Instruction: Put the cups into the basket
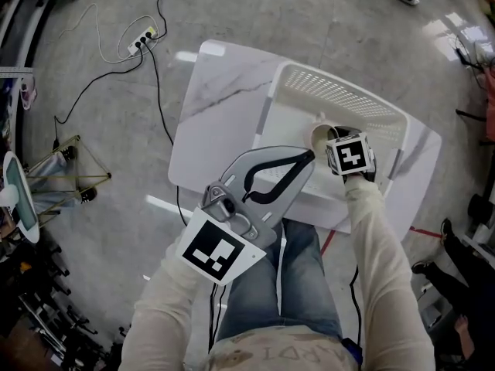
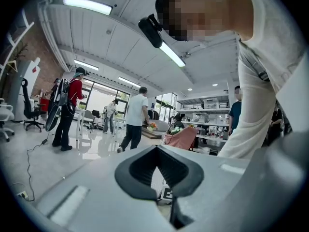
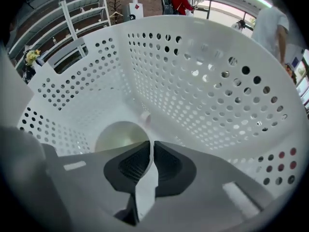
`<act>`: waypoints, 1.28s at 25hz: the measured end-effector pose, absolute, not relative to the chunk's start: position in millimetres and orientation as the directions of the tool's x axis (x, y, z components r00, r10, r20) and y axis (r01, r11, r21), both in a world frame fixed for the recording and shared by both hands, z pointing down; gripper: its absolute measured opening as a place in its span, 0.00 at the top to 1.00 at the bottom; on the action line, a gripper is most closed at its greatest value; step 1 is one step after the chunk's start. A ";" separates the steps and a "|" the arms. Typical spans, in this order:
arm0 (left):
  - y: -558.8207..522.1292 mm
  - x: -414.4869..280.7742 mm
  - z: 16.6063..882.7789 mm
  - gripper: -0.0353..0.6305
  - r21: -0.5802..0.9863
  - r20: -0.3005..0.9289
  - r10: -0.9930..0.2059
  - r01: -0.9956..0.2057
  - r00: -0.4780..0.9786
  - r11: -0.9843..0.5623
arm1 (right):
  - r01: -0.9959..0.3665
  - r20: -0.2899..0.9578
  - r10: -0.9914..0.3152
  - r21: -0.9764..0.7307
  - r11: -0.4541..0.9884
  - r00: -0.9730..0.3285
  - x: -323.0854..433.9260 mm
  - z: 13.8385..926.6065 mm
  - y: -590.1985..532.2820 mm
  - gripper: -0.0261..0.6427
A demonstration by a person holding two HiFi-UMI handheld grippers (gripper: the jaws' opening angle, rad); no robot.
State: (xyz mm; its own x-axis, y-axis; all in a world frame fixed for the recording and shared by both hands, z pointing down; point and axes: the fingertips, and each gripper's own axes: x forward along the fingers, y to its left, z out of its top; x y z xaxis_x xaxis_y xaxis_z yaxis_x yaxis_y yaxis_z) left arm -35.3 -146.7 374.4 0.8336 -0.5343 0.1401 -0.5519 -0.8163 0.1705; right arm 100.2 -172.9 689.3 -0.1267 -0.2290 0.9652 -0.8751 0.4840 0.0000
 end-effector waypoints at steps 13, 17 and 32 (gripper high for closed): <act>-148.3 -34.4 383.4 0.94 0.180 0.152 -0.533 -0.554 0.832 -0.813 | -0.861 0.961 -0.217 -0.040 0.507 -0.172 95.4 700.8 -167.6 0.78; -147.1 -33.0 379.7 0.94 0.163 0.158 -0.524 -0.545 0.837 -0.822 | -0.864 0.946 -0.248 -0.062 0.499 -0.211 94.1 684.3 -172.4 0.75; -141.9 -9.9 286.3 0.95 0.118 0.044 -0.555 -0.556 0.831 -0.823 | -0.841 0.735 -0.518 -0.130 0.526 -0.438 73.7 485.5 -178.5 0.92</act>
State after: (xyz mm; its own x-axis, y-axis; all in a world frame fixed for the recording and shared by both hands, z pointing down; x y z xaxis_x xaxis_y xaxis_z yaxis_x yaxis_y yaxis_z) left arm -9.9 -141.9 286.3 0.8308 -0.5547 0.0445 -0.5558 -0.8230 0.1178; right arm 73.7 -178.5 485.5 -0.4377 -0.5177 0.7351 -0.8407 0.5255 -0.1305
